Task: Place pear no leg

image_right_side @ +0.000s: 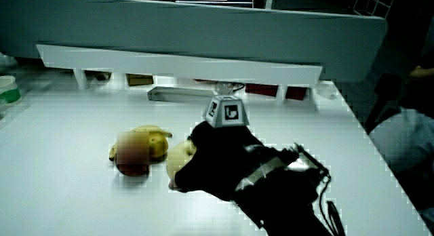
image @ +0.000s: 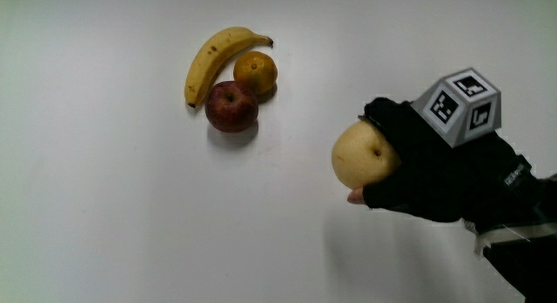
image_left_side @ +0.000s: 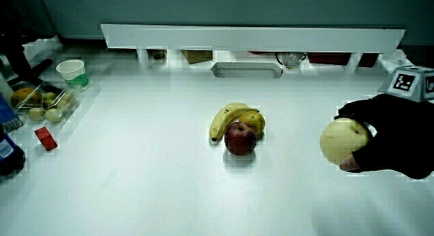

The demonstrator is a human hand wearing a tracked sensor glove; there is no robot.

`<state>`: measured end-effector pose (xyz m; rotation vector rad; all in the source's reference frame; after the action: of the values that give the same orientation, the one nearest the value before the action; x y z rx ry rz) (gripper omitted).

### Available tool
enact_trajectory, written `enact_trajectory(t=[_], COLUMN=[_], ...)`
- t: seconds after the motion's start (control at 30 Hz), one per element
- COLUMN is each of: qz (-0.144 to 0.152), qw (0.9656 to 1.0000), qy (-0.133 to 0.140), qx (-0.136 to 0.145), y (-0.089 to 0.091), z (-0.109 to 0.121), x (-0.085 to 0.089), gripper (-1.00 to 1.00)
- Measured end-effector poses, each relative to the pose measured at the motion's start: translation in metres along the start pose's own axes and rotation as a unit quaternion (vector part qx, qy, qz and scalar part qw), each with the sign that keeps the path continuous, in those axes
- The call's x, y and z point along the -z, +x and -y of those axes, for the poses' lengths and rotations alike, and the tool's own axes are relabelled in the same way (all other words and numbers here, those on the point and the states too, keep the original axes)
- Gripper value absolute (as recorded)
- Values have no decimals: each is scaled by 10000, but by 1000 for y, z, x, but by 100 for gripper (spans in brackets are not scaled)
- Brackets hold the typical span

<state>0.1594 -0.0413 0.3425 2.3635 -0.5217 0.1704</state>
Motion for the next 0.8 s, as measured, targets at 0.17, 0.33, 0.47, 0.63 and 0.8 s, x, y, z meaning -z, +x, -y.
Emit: enact_trajectory(t=[0.17, 0.33, 0.47, 0.63, 0.8], qz=[2, -45, -75, -70, -67], qw=[9999, 9994, 9988, 9981, 9970], qy=[-105, -339, -480, -608, -769], qx=[-67, -56, 13, 68, 80], y=[2, 5, 8, 11, 13], z=[6, 6, 4, 0, -3], x=[15, 33, 47, 63, 77], gripper=[0, 0, 0, 0, 0])
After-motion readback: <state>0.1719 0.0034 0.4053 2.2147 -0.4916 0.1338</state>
